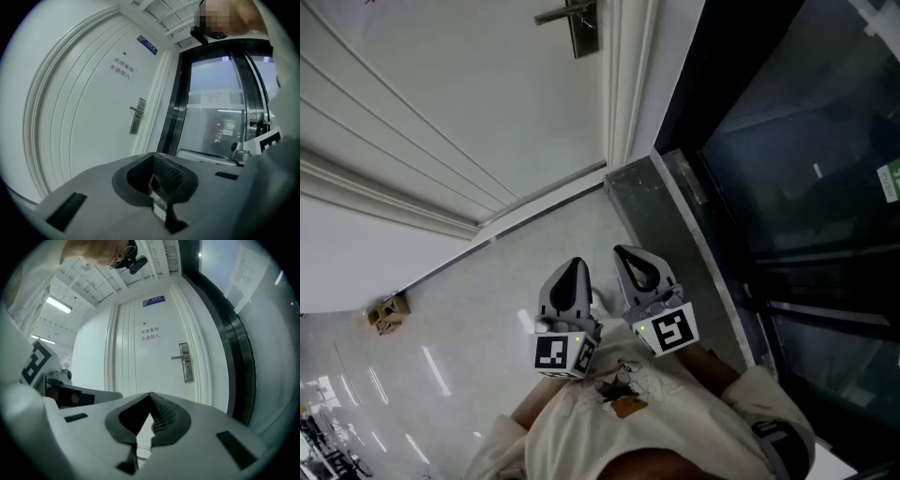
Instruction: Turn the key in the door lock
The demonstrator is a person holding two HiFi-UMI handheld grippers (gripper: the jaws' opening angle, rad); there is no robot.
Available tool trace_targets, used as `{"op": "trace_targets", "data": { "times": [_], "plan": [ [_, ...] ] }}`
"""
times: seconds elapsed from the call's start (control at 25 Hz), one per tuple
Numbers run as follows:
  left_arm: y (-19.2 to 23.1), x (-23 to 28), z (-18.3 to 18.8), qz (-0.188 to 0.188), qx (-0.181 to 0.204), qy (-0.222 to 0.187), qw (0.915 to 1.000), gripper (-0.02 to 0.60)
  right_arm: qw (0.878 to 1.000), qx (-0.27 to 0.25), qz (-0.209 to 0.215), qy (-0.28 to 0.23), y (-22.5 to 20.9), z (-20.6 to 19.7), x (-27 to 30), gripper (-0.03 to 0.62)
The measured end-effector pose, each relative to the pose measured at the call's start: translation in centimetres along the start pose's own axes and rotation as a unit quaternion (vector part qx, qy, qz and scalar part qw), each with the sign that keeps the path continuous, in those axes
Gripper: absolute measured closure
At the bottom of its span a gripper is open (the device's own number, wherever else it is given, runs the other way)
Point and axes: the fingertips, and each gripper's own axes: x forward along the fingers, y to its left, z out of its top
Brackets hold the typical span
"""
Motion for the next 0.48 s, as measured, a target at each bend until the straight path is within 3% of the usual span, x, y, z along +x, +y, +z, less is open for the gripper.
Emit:
{"op": "trace_targets", "data": {
  "times": [0.36,0.48],
  "plan": [
    [-1.4,1.1,0.2,0.010,0.005,-0.010,0.9999,0.575,1.000,-0.003,0.009,-0.016,-1.9,0.6,-1.1,0.589],
    [-1.7,1.6,-0.1,0.019,-0.003,-0.010,0.9998,0.575,0.999,0.031,0.028,-0.024,-2.6,1.0,-1.2,0.588]
  ]
}}
